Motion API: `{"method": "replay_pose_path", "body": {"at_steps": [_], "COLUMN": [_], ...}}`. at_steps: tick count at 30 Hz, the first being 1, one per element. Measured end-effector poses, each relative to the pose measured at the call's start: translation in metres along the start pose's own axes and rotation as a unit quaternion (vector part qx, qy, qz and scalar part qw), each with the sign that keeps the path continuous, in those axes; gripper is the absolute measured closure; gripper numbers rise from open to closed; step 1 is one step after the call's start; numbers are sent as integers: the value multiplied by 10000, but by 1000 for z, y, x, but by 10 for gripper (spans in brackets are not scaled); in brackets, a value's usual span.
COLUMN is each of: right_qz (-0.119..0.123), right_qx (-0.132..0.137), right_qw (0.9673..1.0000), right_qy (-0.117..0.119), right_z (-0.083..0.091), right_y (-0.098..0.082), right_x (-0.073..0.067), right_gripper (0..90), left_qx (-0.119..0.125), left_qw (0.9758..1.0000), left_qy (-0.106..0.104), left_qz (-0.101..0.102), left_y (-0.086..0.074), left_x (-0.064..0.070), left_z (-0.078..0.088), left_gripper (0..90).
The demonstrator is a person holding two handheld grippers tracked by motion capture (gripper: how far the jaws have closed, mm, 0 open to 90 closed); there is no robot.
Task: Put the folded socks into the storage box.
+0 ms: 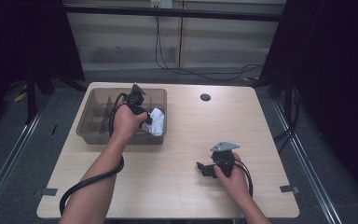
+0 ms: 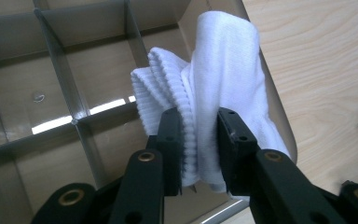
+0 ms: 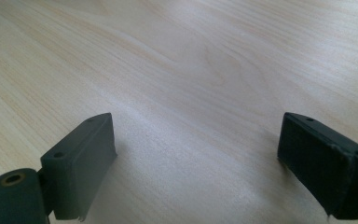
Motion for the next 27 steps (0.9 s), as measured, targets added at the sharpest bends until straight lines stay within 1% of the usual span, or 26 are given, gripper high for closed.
{"method": "replay_pose_path", "body": {"at_steps": [2, 4, 8, 9, 11, 14, 21, 23, 27], "right_qz": [-1, 9, 9, 7, 4, 5, 20, 18, 0], "right_qx": [1, 7, 9, 8, 2, 0, 17, 16, -1], "right_qw": [10000, 10000, 10000, 10000, 10000, 10000, 10000, 10000, 10000], "right_qy": [0, 3, 3, 3, 1, 0, -2, -1, -2], "right_z": [0, 0, 0, 0, 0, 0, -1, -1, 0], "right_y": [0, 0, 0, 0, 0, 0, 0, 0, 0], "right_x": [0, 0, 0, 0, 0, 0, 0, 0, 0], "right_gripper": [107, 107, 107, 107, 107, 107, 107, 107, 107], "left_qx": [-37, -14, -30, -56, -93, -66, -190, -223, -236], "left_qw": [10000, 9999, 9995, 9995, 9993, 9989, 9985, 9984, 9985], "left_qy": [73, 134, 273, 300, 333, 410, 427, 451, 442], "left_qz": [-48, -99, -130, -102, -162, -216, -270, -239, -241], "left_y": [-1, -1, -2, -2, -3, -3, -5, -5, -6], "left_x": [0, -1, -3, -3, -4, -5, -5, -5, -5], "left_z": [-1, -2, -2, -2, -2, -2, -5, -7, -9], "left_gripper": [701, 677, 646, 639, 621, 586, 623, 639, 645]}}
Point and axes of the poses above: each handheld gripper's, and its own axes: z roughly backward along the jaws, y roughly out of its top, x roughly to its right, the point moved 3 cm from there along -z, roughly forward along the jaws, and after that the axes turned 4 degrees about -y, right-handed, at the moved point
